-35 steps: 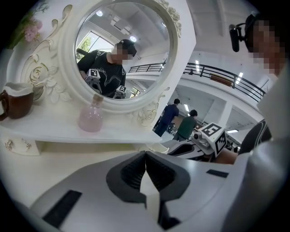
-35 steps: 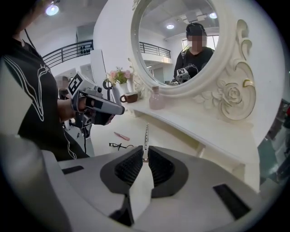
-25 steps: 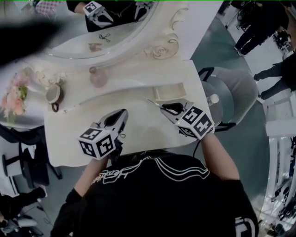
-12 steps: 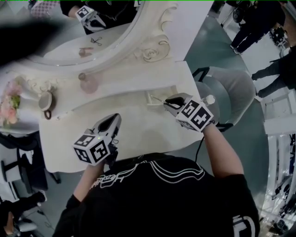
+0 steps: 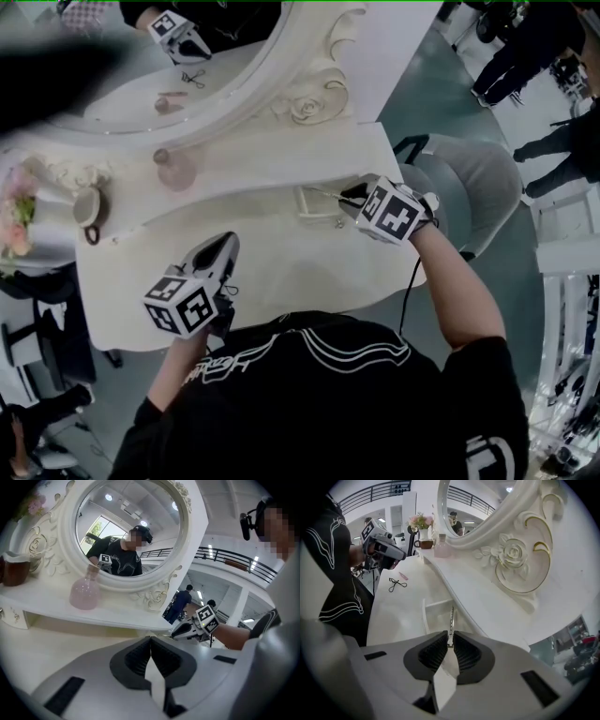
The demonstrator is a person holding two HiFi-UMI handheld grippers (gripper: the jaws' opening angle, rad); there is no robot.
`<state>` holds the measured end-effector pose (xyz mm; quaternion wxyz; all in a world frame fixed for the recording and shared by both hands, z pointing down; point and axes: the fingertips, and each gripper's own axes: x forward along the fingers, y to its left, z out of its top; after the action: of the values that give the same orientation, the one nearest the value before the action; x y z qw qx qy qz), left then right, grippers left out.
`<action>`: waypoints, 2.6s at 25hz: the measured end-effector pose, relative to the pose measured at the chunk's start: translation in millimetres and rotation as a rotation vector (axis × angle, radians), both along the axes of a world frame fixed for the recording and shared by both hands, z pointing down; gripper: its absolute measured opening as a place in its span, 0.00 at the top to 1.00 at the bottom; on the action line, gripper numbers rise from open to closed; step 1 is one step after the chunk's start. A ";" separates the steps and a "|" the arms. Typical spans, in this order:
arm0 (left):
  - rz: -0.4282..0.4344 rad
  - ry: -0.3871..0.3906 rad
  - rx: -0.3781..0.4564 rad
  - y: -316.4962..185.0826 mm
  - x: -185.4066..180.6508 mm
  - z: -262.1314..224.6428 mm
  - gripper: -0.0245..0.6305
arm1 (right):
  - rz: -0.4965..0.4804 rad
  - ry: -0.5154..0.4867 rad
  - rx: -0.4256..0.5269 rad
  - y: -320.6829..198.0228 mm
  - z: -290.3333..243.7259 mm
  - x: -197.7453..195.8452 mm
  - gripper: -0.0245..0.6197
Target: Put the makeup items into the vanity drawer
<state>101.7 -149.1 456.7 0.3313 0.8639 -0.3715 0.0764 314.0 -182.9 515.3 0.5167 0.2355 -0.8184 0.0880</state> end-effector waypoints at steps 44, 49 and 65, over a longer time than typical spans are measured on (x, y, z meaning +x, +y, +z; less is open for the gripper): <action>-0.139 -0.028 -0.023 50.3 -154.5 -23.0 0.93 | -0.126 -0.405 -0.046 100.3 -27.5 -223.0 0.57; -0.155 -0.025 -0.033 69.9 -184.2 -16.9 0.93 | -0.110 -0.397 -0.071 121.9 -10.6 -253.0 0.57; -0.183 -0.005 -0.034 103.4 -236.1 5.0 0.93 | -0.009 -0.286 -0.085 135.5 58.8 -296.4 0.65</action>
<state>-134.4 -45.8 461.7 0.3504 0.8205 -0.4484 0.0544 17.6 -47.4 574.1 0.4045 0.1950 -0.8803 0.1529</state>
